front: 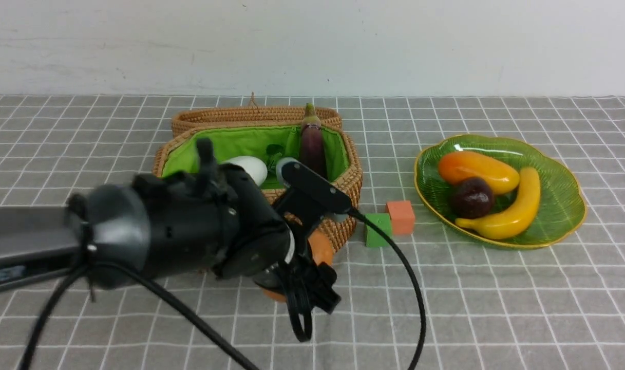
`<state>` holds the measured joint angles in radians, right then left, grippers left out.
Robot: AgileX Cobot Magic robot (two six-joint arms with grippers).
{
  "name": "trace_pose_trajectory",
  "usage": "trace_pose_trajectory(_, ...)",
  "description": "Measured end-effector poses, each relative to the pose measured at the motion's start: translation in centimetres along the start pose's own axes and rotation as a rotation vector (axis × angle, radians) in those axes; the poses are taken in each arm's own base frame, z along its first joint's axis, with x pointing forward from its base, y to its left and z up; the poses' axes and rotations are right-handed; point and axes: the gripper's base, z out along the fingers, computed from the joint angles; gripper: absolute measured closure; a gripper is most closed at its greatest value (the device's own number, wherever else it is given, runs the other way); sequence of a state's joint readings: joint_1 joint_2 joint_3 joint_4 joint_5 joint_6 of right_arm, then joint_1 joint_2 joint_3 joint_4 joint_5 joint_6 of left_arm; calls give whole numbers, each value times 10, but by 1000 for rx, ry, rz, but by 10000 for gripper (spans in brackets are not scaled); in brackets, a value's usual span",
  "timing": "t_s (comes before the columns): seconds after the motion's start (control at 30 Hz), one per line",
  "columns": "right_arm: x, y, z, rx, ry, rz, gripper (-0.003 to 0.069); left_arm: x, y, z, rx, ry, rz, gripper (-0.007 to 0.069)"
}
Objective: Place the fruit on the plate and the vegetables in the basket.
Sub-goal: Grab a potato with your left arm and place it in the basket on the left
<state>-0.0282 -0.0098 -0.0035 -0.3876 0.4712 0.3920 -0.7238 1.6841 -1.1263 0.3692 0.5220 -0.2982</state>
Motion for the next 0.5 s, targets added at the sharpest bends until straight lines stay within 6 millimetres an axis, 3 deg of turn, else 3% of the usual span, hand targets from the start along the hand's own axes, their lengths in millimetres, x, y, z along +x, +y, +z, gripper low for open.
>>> trace_pose_trajectory(0.03,0,0,0,0,0,0,421,-1,1,-6,-1,-8,0,63)
trace_pose_trajectory(0.1,0,0,0,0,0,0,421,-7,10,-47,-6,-75,0,63)
trace_pose_trajectory(0.13,0,0,0,0,0,0,421,-7,12,-53,-7,-90,1,63)
trace_pose_trajectory(0.17,0,0,0,0,0,0,421,-10,22,-80,-14,-161,-20,63)
trace_pose_trajectory(0.23,0,0,0,0,0,0,421,-13,44,-111,-46,-282,-97,63)
trace_pose_trajectory(0.3,0,0,0,0,0,0,421,-15,58,-120,-65,-348,-160,63)
trace_pose_trajectory(0.37,0,0,0,0,0,0,421,-19,87,-130,-107,-477,-287,63)
trace_pose_trajectory(0.5,0,0,0,0,0,0,421,-22,117,-112,-124,-564,-460,63)
